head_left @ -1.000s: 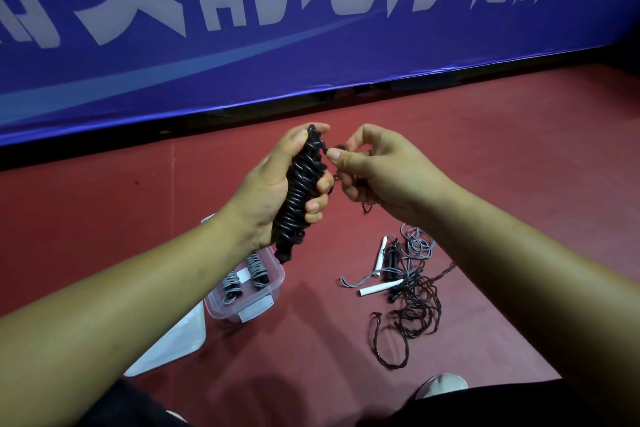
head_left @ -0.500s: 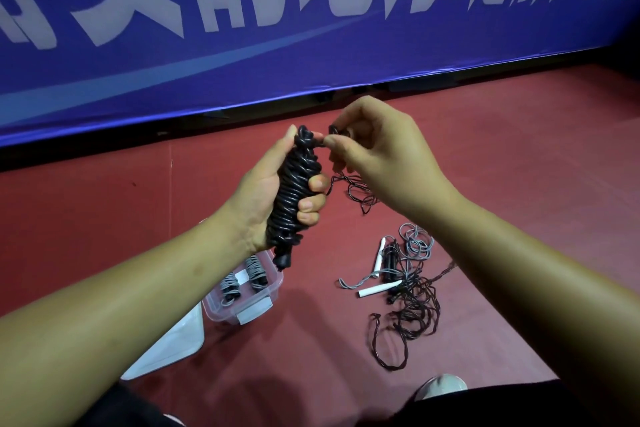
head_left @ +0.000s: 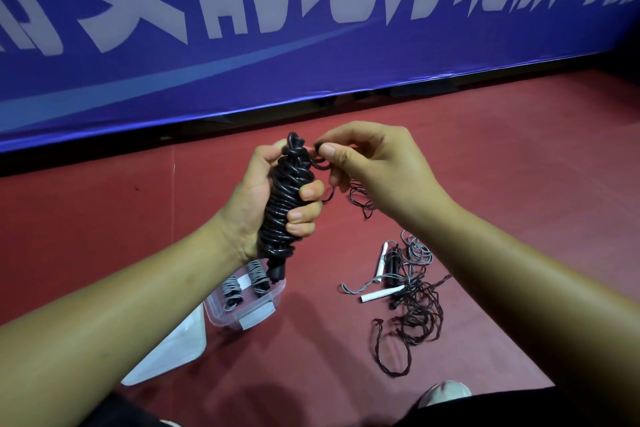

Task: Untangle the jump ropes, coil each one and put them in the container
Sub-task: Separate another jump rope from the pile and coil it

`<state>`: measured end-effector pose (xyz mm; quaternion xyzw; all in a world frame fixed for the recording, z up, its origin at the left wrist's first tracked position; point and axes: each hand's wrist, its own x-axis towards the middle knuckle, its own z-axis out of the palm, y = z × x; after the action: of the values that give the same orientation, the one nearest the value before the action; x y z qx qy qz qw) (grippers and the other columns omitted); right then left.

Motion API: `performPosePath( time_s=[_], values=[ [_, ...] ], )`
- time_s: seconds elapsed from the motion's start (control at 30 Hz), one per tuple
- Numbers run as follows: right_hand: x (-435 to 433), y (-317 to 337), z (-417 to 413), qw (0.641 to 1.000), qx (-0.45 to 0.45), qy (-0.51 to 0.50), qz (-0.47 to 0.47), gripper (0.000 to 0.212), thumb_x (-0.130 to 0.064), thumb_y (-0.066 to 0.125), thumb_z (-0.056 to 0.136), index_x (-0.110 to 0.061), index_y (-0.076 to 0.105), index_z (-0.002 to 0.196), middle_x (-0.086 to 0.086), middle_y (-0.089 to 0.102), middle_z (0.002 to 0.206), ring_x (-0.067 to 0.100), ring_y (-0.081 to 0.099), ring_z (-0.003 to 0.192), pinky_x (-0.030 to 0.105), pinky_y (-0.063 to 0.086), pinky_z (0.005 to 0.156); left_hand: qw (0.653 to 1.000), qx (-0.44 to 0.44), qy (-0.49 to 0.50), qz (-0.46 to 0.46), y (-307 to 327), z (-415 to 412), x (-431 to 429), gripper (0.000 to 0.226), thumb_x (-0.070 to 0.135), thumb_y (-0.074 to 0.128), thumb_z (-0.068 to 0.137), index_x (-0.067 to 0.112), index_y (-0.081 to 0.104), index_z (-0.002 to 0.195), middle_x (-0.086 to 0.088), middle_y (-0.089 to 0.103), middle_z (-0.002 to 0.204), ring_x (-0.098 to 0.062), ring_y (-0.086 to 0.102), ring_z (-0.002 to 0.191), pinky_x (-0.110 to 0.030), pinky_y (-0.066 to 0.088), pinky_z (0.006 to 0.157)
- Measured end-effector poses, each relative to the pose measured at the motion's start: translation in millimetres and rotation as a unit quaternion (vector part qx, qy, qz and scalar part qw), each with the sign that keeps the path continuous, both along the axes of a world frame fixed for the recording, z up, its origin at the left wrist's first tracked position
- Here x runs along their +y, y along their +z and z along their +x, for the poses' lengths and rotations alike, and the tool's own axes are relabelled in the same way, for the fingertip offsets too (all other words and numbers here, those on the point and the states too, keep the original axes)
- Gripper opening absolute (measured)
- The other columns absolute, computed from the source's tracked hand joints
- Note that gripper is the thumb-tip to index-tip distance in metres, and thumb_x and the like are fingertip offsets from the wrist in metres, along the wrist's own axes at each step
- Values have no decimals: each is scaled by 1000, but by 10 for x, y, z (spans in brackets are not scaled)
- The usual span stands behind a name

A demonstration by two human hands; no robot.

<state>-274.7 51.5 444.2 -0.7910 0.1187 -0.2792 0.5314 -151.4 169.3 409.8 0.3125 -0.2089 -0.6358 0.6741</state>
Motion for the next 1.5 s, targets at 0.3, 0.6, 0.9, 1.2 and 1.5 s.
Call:
performPosePath(
  time_s=[0.3,0.6,0.9,1.2,1.5],
  values=[
    [19,-65,10,1000,14,5,27,18,6,62,92,-6,70,103,2,66,73,9,63,59,21,52,62,999,-42,3,10,5,16,-9,39,49,38,85,14,55,82,-2,45,62,-11,37,38,-16,32,35],
    [-44,93,-51,995,73,-24,-63,9,-6,68,92,-12,73,89,0,60,56,9,51,49,18,41,49,994,-90,-51,30,19,50,-1,24,44,38,90,23,40,102,-6,45,65,-16,40,42,-19,34,39],
    [-69,255,-102,985,123,-13,-117,15,-7,68,93,-16,69,81,6,63,53,16,59,46,15,41,48,992,-114,-37,46,1,8,-9,14,40,41,88,31,35,96,-9,46,66,-16,41,42,-18,36,40],
    [-69,307,-122,923,160,-22,-350,7,-6,72,88,-13,73,85,-2,60,81,5,56,63,35,49,64,990,-122,-49,50,-40,-45,-19,14,42,43,91,30,36,90,-8,46,67,-15,40,44,-19,33,41],
    [-37,121,-88,948,55,50,311,11,4,64,88,-7,64,91,4,65,71,11,60,57,20,52,54,993,-10,-119,19,-5,5,-48,34,45,34,91,15,49,94,-3,48,67,-12,42,43,-18,35,38]
  ],
)
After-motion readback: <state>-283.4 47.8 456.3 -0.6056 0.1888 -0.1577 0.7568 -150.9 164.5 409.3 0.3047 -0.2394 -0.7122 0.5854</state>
